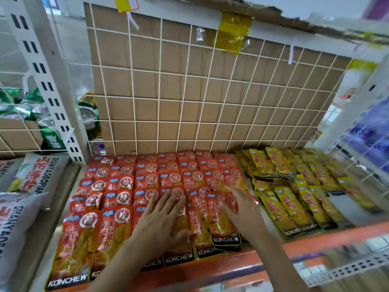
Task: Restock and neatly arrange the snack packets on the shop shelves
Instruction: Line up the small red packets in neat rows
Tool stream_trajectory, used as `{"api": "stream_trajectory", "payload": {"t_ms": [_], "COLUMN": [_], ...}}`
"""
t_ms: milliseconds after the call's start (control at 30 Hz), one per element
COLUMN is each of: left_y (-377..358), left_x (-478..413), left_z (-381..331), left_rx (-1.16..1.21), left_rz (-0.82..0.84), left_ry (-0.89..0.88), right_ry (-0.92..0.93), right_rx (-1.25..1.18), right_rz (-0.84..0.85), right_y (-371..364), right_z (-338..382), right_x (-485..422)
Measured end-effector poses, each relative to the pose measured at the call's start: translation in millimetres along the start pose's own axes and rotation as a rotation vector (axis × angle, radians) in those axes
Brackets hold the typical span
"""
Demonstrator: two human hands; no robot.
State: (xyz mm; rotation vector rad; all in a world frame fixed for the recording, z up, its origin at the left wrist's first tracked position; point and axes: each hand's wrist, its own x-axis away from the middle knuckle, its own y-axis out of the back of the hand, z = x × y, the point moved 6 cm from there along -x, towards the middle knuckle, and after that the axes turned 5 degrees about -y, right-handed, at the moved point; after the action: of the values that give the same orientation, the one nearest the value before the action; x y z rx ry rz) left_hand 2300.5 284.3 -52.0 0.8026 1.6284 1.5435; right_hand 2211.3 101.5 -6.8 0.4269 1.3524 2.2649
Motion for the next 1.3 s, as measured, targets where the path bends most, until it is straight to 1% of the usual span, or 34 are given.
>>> {"api": "stream_trajectory", "payload": {"t_ms": [67,167,233,333,500,567,700,767,867,967,1100,1200,1300], "left_y": [0,2,4,9,13,12,19,14,17,26,38,41,35], "left_x": [-1,-1,-1,-2,-6,-6,-10,-10,-12,-15,-19,-22,-24], "left_z": [-1,-3,-3,-9,-32,-40,-47,-47,-49,-50,-51,-53,-53], "left_rx": [0.022,0.013,0.007,0.015,0.096,0.116,0.166,0.246,0.281,0.433,0.659,0.822,1.093], "left_rz": [0.026,0.063,0.052,0.021,0.098,0.112,0.003,0.024,0.045,0.024,-0.142,-0.267,-0.360], "left_ry": [0.009,0.002,0.003,0.011,0.040,0.068,0.170,0.231,0.287,0.369,0.452,0.460,0.522], "right_ry": [-0.019,-0.017,-0.037,-0.061,-0.031,-0.009,-0.007,-0.002,0.007,0.010,0.023,0.024,0.049], "right_rx": [-0.014,-0.013,-0.016,0.023,0.047,0.037,0.027,0.029,0.007,-0.044,-0.113,-0.193,-0.248], "right_rz": [0.013,-0.026,-0.042,-0.021,0.049,0.076,0.100,0.101,0.115,0.118,0.109,0.092,0.056], "right_y": [-1,-1,-1,-3,-4,-6,-7,-6,-6,-6,-6,-7,-7], "right_z": [0,0,-2,-3,0,1,-1,-3,-4,-6,-7,-9,-10], "right_x": [5,7,7,6,4,2,0,-1,-2,-2,-1,-1,1]}}
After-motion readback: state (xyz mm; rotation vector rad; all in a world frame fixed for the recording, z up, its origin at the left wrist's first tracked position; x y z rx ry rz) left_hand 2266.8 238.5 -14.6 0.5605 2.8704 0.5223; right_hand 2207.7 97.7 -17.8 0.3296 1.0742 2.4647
